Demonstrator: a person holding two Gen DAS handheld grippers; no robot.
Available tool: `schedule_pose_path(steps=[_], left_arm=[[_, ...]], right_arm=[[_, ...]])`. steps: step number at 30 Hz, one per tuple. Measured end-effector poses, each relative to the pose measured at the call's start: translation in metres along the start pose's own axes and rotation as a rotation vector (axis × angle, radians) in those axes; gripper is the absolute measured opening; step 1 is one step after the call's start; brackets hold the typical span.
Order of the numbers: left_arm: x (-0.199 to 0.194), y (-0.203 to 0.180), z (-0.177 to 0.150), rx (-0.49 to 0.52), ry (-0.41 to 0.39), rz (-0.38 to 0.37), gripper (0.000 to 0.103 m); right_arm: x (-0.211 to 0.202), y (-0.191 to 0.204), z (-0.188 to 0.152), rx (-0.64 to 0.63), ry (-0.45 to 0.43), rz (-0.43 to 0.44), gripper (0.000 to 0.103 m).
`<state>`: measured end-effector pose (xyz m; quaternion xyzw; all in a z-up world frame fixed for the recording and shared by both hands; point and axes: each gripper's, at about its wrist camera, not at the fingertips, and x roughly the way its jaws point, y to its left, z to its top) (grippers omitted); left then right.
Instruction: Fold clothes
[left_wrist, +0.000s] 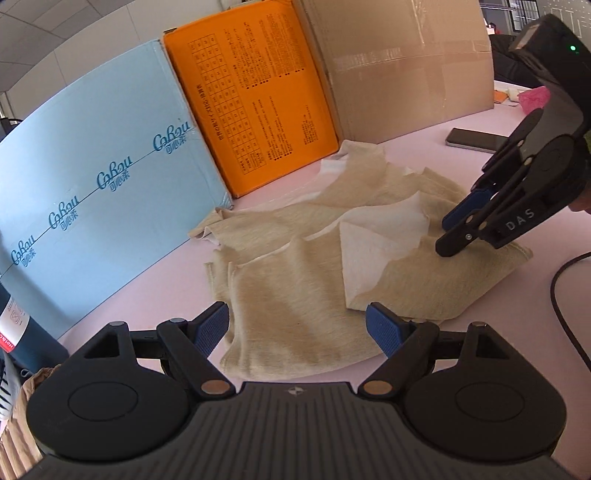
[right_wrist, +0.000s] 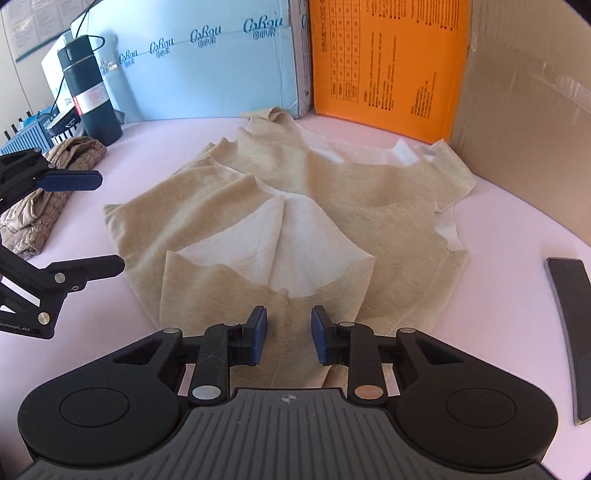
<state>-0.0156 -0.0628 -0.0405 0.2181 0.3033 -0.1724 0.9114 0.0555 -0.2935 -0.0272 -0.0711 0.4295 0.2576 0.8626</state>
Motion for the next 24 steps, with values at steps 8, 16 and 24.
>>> schedule_pose_path(steps=[8, 16, 24], left_arm=[[0.033, -0.006, -0.002, 0.005, 0.139, -0.077, 0.081], [0.037, 0.004, -0.008, -0.067, 0.177, -0.098, 0.091], [0.035, 0.007, -0.006, -0.062, 0.196, -0.106, 0.092]], right_arm=[[-0.003, 0.001, 0.006, -0.086, 0.013, 0.054, 0.004], [-0.067, -0.051, 0.024, -0.035, -0.08, -0.079, 0.003], [-0.079, -0.074, 0.016, 0.007, -0.046, -0.101, 0.003]])
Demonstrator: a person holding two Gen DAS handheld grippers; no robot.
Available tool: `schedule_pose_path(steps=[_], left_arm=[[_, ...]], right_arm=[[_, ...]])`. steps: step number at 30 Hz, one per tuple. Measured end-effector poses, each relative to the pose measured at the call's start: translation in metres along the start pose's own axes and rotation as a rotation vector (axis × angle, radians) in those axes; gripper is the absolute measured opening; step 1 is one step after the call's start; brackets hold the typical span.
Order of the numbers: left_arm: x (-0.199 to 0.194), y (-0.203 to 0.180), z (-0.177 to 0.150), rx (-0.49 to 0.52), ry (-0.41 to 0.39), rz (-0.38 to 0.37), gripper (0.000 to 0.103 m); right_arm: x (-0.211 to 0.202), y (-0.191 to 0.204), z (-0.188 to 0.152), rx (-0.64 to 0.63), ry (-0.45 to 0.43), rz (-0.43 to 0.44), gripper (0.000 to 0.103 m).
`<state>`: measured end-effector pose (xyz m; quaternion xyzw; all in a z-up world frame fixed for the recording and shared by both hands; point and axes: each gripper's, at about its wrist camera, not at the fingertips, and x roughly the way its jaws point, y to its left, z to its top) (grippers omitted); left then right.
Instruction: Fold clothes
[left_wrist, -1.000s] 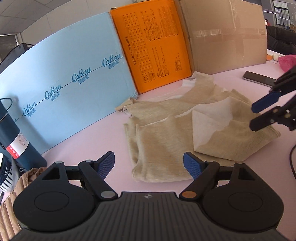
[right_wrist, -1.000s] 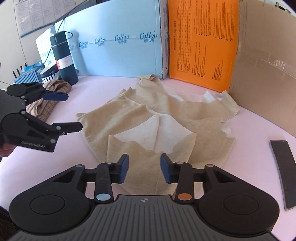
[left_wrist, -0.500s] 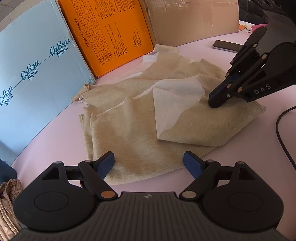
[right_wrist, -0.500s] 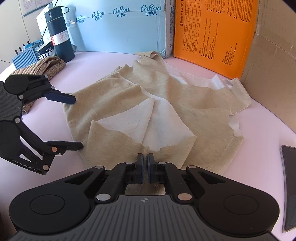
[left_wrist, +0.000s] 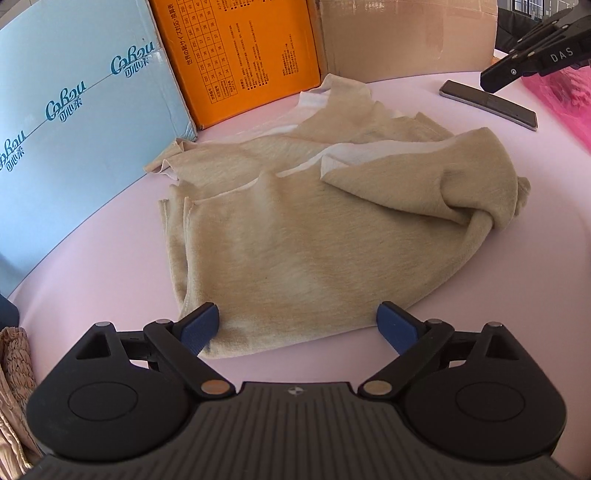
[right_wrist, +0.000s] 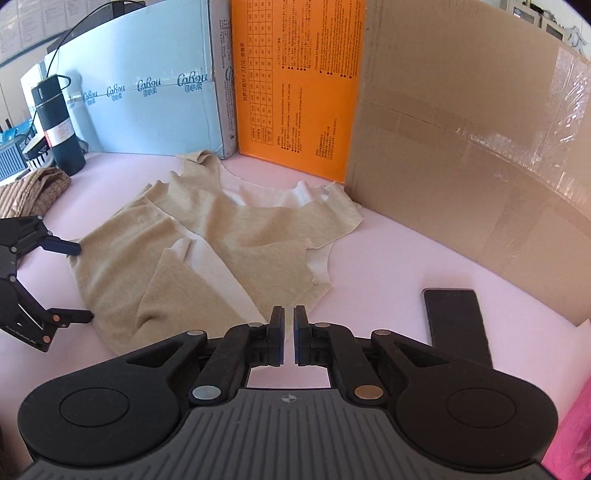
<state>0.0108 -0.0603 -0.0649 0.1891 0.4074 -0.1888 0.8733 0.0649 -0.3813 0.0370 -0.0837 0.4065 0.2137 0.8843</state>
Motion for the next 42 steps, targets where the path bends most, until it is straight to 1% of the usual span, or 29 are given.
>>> schedule_pose_path(steps=[2, 3, 4, 5, 6, 7, 9, 10, 11, 12, 13, 14, 15, 17, 21, 22, 23, 25, 27, 29, 32, 34, 36, 38, 39, 40, 41, 42], left_arm=[[-0.011, 0.0, -0.001, 0.04, -0.018, 0.008, 0.091], [-0.019, 0.003, -0.001, 0.041, -0.04, 0.012, 0.091], [-0.027, 0.008, -0.001, 0.035, -0.065, 0.015, 0.091], [-0.033, 0.017, 0.001, 0.008, -0.084, 0.02, 0.091], [-0.035, 0.027, 0.006, -0.037, -0.098, 0.03, 0.091], [-0.034, 0.038, 0.012, -0.09, -0.111, 0.046, 0.091], [-0.026, 0.06, 0.025, -0.188, -0.132, 0.085, 0.091], [-0.019, 0.069, 0.031, -0.226, -0.136, 0.103, 0.084], [-0.01, 0.078, 0.038, -0.252, -0.134, 0.114, 0.066], [0.0, 0.083, 0.043, -0.263, -0.126, 0.116, 0.056], [0.009, 0.087, 0.049, -0.265, -0.113, 0.113, 0.039], [0.02, 0.089, 0.053, -0.253, -0.098, 0.103, 0.034], [0.027, 0.088, 0.056, -0.235, -0.09, 0.098, 0.034], [0.041, 0.085, 0.059, -0.19, -0.076, 0.102, 0.034], [0.055, 0.083, 0.062, -0.153, -0.063, 0.08, 0.034], [0.057, 0.082, 0.063, -0.148, -0.061, 0.072, 0.032], [0.058, 0.08, 0.063, -0.14, -0.061, 0.068, 0.025], [0.058, 0.077, 0.065, -0.122, -0.068, 0.056, 0.015], [0.056, 0.074, 0.066, -0.115, -0.071, 0.037, 0.009], [0.054, 0.074, 0.067, -0.126, -0.08, 0.036, 0.007], [0.056, 0.078, 0.066, -0.15, -0.066, 0.041, 0.007], [0.061, 0.079, 0.065, -0.154, -0.04, 0.044, 0.009], [0.063, 0.079, 0.064, -0.157, -0.038, 0.041, 0.01], [0.064, 0.08, 0.065, -0.161, -0.034, 0.043, 0.019], [0.065, 0.081, 0.066, -0.168, -0.03, 0.043, 0.02], [0.065, 0.083, 0.066, -0.178, -0.029, 0.039, 0.02], [0.064, 0.085, 0.066, -0.189, -0.028, 0.034, 0.017], [0.063, 0.086, 0.066, -0.194, -0.032, 0.033, 0.012]], right_arm=[[-0.001, 0.003, -0.003, -0.001, 0.006, 0.008, 0.004], [-0.002, 0.003, -0.005, 0.01, 0.005, 0.012, 0.007], [-0.003, 0.001, -0.007, 0.038, 0.001, 0.015, 0.014], [-0.004, -0.003, -0.01, 0.086, -0.01, 0.029, 0.029], [-0.005, -0.007, -0.014, 0.141, -0.028, 0.051, 0.037], [-0.005, -0.011, -0.017, 0.196, -0.046, 0.074, 0.044], [-0.003, -0.016, -0.024, 0.266, -0.056, 0.102, 0.044], [-0.001, -0.016, -0.027, 0.289, -0.054, 0.113, 0.044], [0.001, -0.017, -0.029, 0.305, -0.053, 0.122, 0.044], [0.003, -0.016, -0.031, 0.319, -0.052, 0.129, 0.044], [0.004, -0.016, -0.034, 0.33, -0.049, 0.136, 0.044], [0.004, -0.015, -0.035, 0.335, -0.046, 0.14, 0.044], [0.004, -0.014, -0.037, 0.339, -0.043, 0.145, 0.044], [0.004, -0.014, -0.041, 0.35, -0.035, 0.154, 0.049], [0.005, -0.018, -0.049, 0.376, -0.02, 0.163, 0.049], [0.006, -0.019, -0.05, 0.384, -0.018, 0.163, 0.049], [0.007, -0.02, -0.051, 0.391, -0.019, 0.162, 0.049], [0.008, -0.022, -0.051, 0.399, -0.026, 0.162, 0.049], [0.008, -0.023, -0.051, 0.402, -0.037, 0.163, 0.055], [0.01, -0.023, -0.049, 0.394, -0.046, 0.168, 0.061], [0.016, -0.025, -0.048, 0.393, -0.045, 0.178, 0.061], [0.021, -0.027, -0.049, 0.411, -0.038, 0.186, 0.061], [0.026, -0.03, -0.049, 0.434, -0.039, 0.19, 0.061], [0.03, -0.032, -0.048, 0.461, -0.047, 0.211, 0.06], [0.033, -0.032, -0.047, 0.472, -0.045, 0.233, 0.059], [0.036, -0.032, -0.046, 0.478, -0.034, 0.266, 0.051], [0.039, -0.031, -0.045, 0.48, -0.023, 0.296, 0.03], [0.041, -0.028, -0.043, 0.461, -0.018, 0.309, 0.016]])
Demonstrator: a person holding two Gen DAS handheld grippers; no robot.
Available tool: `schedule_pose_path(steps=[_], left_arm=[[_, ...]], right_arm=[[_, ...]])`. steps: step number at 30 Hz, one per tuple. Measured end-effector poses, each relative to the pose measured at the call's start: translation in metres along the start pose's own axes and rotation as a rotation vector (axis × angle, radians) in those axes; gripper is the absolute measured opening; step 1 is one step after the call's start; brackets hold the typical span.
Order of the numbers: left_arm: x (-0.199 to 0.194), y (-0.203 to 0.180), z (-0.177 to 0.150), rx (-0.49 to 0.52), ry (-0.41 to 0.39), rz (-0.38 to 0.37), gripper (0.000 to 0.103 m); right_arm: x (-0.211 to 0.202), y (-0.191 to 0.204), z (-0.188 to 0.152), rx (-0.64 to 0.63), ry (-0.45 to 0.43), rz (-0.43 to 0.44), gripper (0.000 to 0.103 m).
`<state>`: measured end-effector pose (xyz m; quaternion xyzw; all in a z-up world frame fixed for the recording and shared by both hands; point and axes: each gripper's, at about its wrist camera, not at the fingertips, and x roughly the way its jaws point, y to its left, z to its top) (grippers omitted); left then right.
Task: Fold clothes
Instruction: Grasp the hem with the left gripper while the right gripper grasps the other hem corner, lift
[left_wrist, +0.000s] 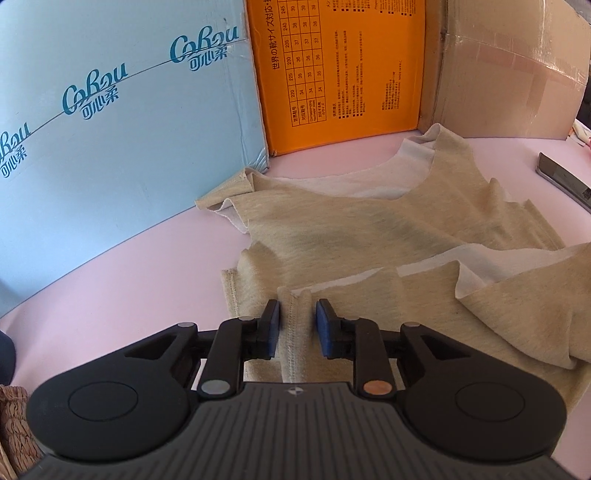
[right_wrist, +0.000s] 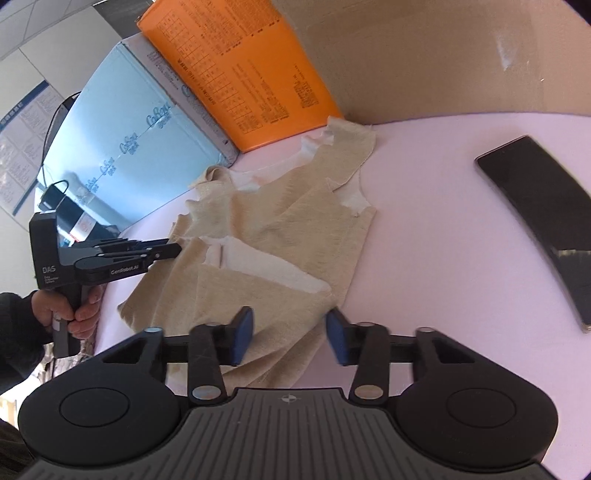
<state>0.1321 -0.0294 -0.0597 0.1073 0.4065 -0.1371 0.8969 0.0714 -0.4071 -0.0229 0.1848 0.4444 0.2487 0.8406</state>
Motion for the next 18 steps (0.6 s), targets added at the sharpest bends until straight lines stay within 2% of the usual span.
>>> schedule_pose_path(steps=[1, 3, 7, 8, 12, 18], left_arm=[[-0.003, 0.001, 0.0, 0.0, -0.011, 0.001, 0.006], [-0.013, 0.003, 0.0, -0.004, -0.042, 0.001, 0.006], [-0.039, 0.011, 0.003, -0.05, -0.109, -0.003, 0.006], [-0.046, 0.012, 0.004, -0.058, -0.125, -0.004, 0.006], [-0.076, 0.014, 0.005, -0.083, -0.189, 0.009, 0.006], [-0.128, 0.036, 0.019, -0.21, -0.354, 0.044, 0.006]], right_arm=[[0.001, 0.006, 0.0, -0.037, -0.001, -0.007, 0.003], [-0.004, 0.03, 0.001, -0.184, -0.032, -0.009, 0.003], [-0.011, 0.085, -0.011, -0.605, -0.049, -0.071, 0.003], [-0.013, 0.093, -0.014, -0.655, -0.052, -0.07, 0.003], [-0.026, 0.106, -0.013, -0.702, -0.109, -0.083, 0.003], [-0.069, 0.121, 0.028, -0.762, -0.314, -0.176, 0.003]])
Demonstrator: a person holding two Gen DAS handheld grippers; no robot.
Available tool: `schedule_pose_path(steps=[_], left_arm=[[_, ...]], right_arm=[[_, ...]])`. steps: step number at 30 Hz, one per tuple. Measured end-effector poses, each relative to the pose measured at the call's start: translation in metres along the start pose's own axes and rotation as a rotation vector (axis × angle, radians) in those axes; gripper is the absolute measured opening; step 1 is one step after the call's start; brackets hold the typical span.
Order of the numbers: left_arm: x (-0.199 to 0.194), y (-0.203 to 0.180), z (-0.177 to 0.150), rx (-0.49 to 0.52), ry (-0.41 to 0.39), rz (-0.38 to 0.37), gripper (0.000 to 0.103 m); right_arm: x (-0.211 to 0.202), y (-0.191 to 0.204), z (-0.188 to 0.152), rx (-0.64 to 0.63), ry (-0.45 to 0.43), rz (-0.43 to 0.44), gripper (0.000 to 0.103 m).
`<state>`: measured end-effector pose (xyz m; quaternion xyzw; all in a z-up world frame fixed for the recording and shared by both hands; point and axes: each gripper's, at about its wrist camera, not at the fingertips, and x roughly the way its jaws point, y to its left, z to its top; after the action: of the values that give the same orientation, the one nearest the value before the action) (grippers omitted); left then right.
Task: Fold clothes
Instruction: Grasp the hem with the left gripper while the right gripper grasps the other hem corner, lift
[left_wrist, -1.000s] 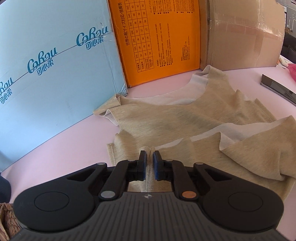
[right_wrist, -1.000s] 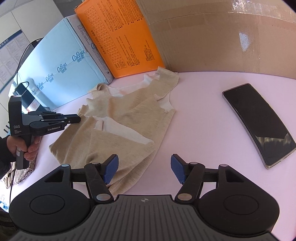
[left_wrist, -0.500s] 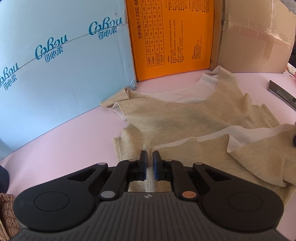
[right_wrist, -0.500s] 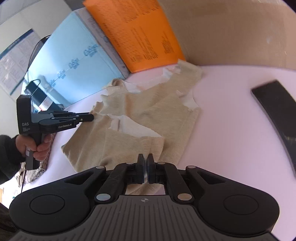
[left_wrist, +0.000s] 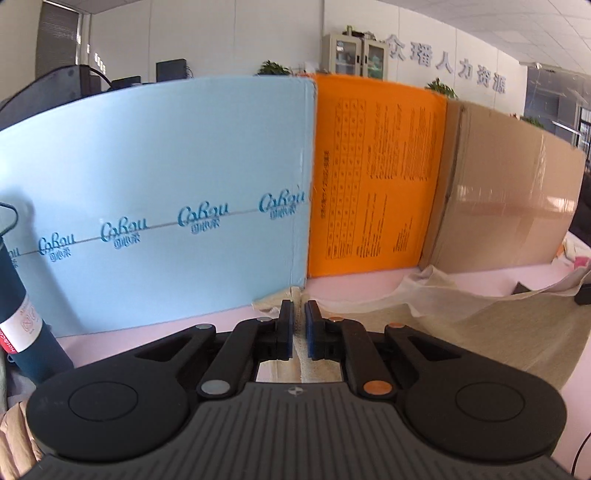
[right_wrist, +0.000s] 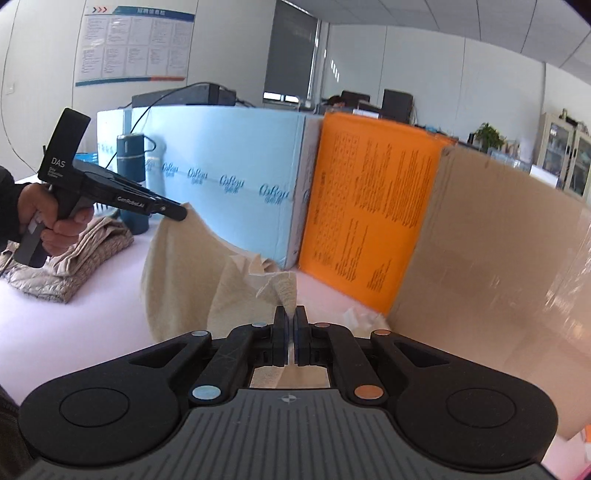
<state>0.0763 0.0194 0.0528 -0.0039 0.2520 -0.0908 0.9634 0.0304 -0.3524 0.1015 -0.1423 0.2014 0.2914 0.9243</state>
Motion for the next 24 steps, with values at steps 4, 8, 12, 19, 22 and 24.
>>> schedule_pose_path(steps=[4, 8, 12, 19, 22, 24], left_arm=[[-0.006, 0.017, 0.042, -0.065, -0.096, 0.034, 0.006], [-0.03, 0.019, 0.099, -0.053, -0.258, 0.019, 0.006], [-0.057, 0.018, 0.152, -0.022, -0.393, 0.011, 0.006], [-0.109, 0.022, 0.209, -0.049, -0.595, -0.001, 0.006], [-0.116, 0.022, 0.219, -0.039, -0.622, 0.009, 0.006], [-0.11, 0.021, 0.224, -0.037, -0.606, 0.012, 0.006]], right_arm=[[-0.001, -0.029, 0.041, -0.106, -0.079, -0.078, 0.003], [-0.013, -0.052, 0.096, -0.204, -0.177, -0.133, 0.003], [-0.031, -0.067, 0.148, -0.3, -0.263, -0.178, 0.003], [-0.067, -0.074, 0.191, -0.372, -0.409, -0.262, 0.003], [-0.074, -0.077, 0.196, -0.381, -0.421, -0.28, 0.003], [-0.071, -0.084, 0.198, -0.368, -0.417, -0.284, 0.003]])
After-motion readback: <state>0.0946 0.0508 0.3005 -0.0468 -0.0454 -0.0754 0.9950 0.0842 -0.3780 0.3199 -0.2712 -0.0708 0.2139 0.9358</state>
